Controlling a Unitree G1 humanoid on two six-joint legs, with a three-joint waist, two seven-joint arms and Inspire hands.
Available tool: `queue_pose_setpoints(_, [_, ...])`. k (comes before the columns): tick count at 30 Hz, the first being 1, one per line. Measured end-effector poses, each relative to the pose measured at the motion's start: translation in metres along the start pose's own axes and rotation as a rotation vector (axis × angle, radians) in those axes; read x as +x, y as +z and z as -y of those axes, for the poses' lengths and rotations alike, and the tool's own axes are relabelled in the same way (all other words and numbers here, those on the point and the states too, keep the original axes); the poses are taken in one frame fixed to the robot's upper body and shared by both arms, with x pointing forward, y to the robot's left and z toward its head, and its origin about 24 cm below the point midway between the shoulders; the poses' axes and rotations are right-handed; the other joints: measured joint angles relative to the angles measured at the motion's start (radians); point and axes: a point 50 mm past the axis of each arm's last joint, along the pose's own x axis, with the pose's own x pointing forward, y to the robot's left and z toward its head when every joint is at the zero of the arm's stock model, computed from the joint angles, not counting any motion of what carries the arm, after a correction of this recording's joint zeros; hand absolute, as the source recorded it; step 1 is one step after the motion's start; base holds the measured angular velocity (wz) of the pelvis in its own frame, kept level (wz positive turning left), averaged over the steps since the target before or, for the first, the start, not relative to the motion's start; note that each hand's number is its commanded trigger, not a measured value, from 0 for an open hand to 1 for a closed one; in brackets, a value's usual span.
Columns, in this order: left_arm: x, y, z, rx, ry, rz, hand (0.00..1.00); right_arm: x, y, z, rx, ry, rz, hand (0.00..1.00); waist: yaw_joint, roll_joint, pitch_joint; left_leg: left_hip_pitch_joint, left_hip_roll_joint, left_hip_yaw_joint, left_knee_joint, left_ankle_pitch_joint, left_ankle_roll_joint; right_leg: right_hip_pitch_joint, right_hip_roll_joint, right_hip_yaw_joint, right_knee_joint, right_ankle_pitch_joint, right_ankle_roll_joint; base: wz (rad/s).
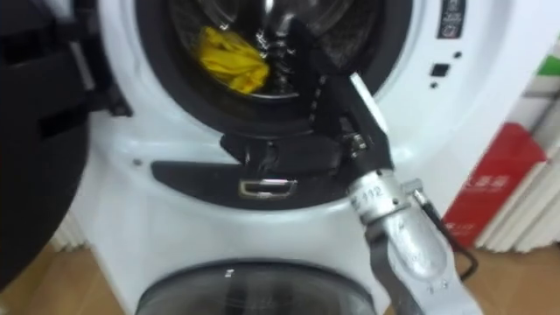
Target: Pick clothes from washing machine
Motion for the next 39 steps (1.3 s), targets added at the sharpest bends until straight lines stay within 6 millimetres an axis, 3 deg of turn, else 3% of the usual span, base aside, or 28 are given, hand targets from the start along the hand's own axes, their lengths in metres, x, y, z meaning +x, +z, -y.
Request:
queue_pose_setpoints(1, [-0.001,-0.003,0.002,-0.002,-0.006,-0.006,0.00,-0.001,-0.001,-0.001,0.012,0.005,-0.005,0.00,-0.005,0.004,-0.0030,0.016,-0.005,-0.005,-0.007,-0.004,-0.004,0.021,0.000,0.000,-0.038,0.052,-0.019,0.00])
queue_pose_setpoints(2, [-0.002,-0.008,0.003,-0.002,-0.006,-0.016,0.00,-0.001,-0.001,-0.004,0.013,0.016,-0.005,0.00,-0.001,0.008,-0.0019,0.027,-0.006,-0.003,-0.022,-0.003,-0.007,0.033,0.000,-0.008,-0.062,0.080,-0.029,-0.09])
queue_pose_setpoints(3, [-0.002,-0.010,0.002,-0.001,-0.004,-0.021,0.00,-0.001,-0.001,-0.004,0.014,0.022,-0.003,0.00,-0.001,0.008,-0.0025,0.028,-0.006,-0.003,-0.028,-0.002,-0.009,0.036,0.000,-0.012,-0.074,0.097,-0.030,-0.13])
queue_pose_setpoints(5, [-0.004,-0.018,0.002,0.006,-0.005,-0.042,0.00,-0.001,0.000,-0.005,0.021,0.030,0.001,0.00,0.005,0.005,-0.0047,0.027,-0.007,-0.003,-0.036,0.002,-0.013,0.052,-0.002,-0.018,-0.121,0.176,-0.038,0.02])
queue_pose_setpoints(6, [-0.005,-0.021,0.003,0.014,-0.008,-0.051,0.00,-0.001,0.000,-0.004,0.026,0.030,0.001,0.00,0.008,0.005,-0.0048,0.027,-0.007,-0.004,-0.036,0.001,-0.015,0.053,-0.001,-0.016,-0.125,0.181,-0.040,0.03])
queue_pose_setpoints(11, [-0.009,-0.036,0.011,0.010,-0.047,-0.105,0.00,0.001,0.000,-0.003,0.048,0.021,0.001,0.00,0.027,-0.001,-0.0063,0.016,0.007,-0.013,-0.036,0.004,-0.028,0.062,0.022,0.004,-0.160,0.189,-0.027,0.06])
queue_pose_setpoints(19, [-0.008,-0.028,0.022,-0.006,-0.089,-0.087,0.00,0.008,0.005,0.000,0.018,0.041,-0.010,0.00,0.011,0.001,-0.0104,-0.029,0.009,-0.043,-0.020,0.018,-0.038,0.044,0.017,-0.028,-0.173,0.193,-0.022,0.13])
queue_pose_setpoints(25, [-0.009,-0.035,0.018,-0.044,-0.070,-0.101,0.00,0.006,0.004,0.005,-0.013,0.048,-0.038,0.00,-0.004,-0.014,-0.0189,-0.032,0.008,-0.058,-0.020,0.024,-0.045,0.047,0.015,-0.034,-0.170,0.193,-0.022,0.15])
queue_pose_setpoints(30, [-0.009,-0.032,0.016,-0.059,-0.054,-0.089,0.00,0.006,0.004,0.008,0.046,0.018,-0.049,0.00,-0.002,-0.030,-0.0180,-0.033,0.009,-0.060,-0.017,0.025,-0.046,0.050,0.014,-0.039,-0.173,0.193,-0.022,0.01])
queue_pose_setpoints(34, [-0.008,-0.030,0.015,-0.069,-0.053,-0.084,0.00,0.006,0.006,0.015,0.084,-0.013,-0.050,0.00,-0.012,-0.027,-0.0135,-0.054,0.007,-0.074,0.017,0.017,-0.040,0.054,-0.001,-0.084,-0.175,0.192,-0.021,0.16])
queue_pose_setpoints(39, [-0.008,-0.029,0.018,-0.072,-0.059,-0.083,0.00,0.011,0.010,0.018,0.086,-0.037,-0.054,0.00,-0.006,-0.016,-0.0142,-0.081,0.006,-0.063,0.034,0.017,-0.037,0.034,-0.007,-0.084,-0.172,0.192,-0.021,-0.03])
